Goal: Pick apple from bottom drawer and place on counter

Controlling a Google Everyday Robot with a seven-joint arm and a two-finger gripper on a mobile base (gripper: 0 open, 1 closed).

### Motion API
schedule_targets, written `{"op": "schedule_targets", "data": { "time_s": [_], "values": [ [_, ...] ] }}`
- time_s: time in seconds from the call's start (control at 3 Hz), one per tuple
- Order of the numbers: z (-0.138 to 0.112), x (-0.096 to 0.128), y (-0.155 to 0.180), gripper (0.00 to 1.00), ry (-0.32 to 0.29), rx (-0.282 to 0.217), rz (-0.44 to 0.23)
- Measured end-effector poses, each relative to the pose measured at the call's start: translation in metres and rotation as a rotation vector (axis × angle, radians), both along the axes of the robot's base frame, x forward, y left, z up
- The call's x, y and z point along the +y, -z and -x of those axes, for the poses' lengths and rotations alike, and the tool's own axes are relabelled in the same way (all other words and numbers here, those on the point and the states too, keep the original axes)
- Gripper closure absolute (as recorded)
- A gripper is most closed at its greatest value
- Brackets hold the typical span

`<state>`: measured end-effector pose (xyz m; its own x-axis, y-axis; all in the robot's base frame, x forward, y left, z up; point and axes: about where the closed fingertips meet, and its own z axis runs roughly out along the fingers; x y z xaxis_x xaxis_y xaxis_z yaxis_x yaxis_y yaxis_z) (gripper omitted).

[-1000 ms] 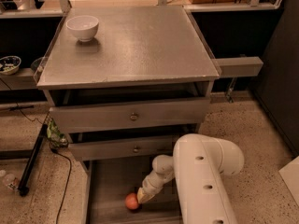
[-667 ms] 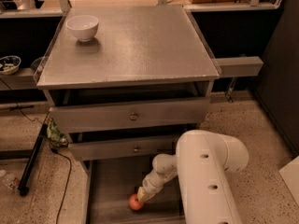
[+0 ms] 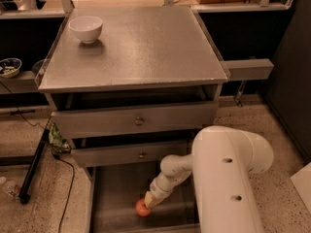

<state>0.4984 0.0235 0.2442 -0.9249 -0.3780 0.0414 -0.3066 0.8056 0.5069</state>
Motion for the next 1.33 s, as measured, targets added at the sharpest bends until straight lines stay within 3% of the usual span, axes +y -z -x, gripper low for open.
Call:
{"op": "schedule_targets", "data": {
  "time_s": [0.67,1.0,1.33],
  "values": [
    [0.008,-0.019,-0.083,1.00,-0.018,-0.053,-0.007],
    [0.007,-0.020,-0.092,1.00,-0.023,-0.055,0.001],
    [0.007,-0.020,-0.116,1.00,-0.035,-0.087,0.023]
  ]
}}
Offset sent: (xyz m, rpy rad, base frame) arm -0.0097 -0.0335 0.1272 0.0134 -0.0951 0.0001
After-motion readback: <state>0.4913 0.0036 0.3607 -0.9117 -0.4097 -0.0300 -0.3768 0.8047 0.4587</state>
